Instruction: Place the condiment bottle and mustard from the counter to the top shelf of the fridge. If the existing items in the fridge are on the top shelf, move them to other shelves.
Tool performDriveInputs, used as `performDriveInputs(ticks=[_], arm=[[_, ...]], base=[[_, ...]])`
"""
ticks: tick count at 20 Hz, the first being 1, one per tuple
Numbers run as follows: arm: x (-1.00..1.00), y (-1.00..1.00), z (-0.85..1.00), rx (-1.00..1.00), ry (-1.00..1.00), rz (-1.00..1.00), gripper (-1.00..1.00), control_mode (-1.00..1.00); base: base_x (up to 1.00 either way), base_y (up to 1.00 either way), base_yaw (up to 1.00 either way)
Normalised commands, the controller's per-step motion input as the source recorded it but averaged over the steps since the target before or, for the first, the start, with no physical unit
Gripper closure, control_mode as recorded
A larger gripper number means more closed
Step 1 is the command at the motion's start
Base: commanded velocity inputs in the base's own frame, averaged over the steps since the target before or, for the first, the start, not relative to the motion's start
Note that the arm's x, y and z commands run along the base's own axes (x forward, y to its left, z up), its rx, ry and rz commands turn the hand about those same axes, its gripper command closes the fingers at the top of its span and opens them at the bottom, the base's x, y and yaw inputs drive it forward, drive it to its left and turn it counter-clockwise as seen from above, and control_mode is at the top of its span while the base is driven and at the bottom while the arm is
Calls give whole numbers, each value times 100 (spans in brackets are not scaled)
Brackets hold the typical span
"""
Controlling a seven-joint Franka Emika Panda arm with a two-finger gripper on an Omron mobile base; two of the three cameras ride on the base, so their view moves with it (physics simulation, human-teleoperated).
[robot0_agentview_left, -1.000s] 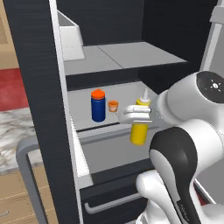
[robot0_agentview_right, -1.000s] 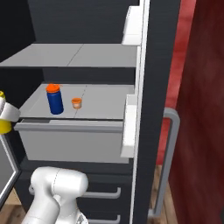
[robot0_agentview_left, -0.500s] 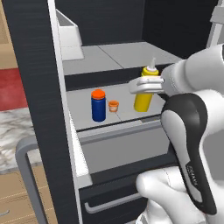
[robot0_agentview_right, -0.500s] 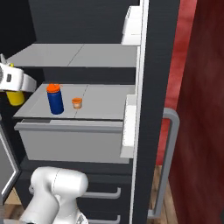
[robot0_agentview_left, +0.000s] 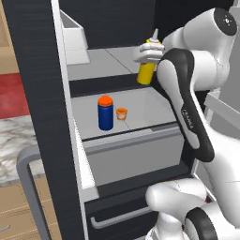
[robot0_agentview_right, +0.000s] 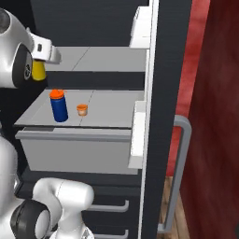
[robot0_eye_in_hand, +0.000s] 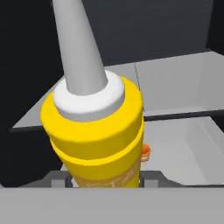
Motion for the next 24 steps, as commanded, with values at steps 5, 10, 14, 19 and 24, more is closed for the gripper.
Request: performDriveInputs(ticks=[5, 10, 14, 19, 24], arm=[[100, 0, 1, -1, 8, 0, 100, -100], [100, 0, -21, -5, 4, 0, 100, -100], [100, 2, -12, -3, 0, 0, 100, -100], [90, 1, -22, -4, 0, 0, 100, -100], [47, 0, -42, -2, 0, 0, 100, -100]], base=[[0, 0, 0], [0, 0, 0], [0, 0, 0], [0, 0, 0], [0, 0, 0]])
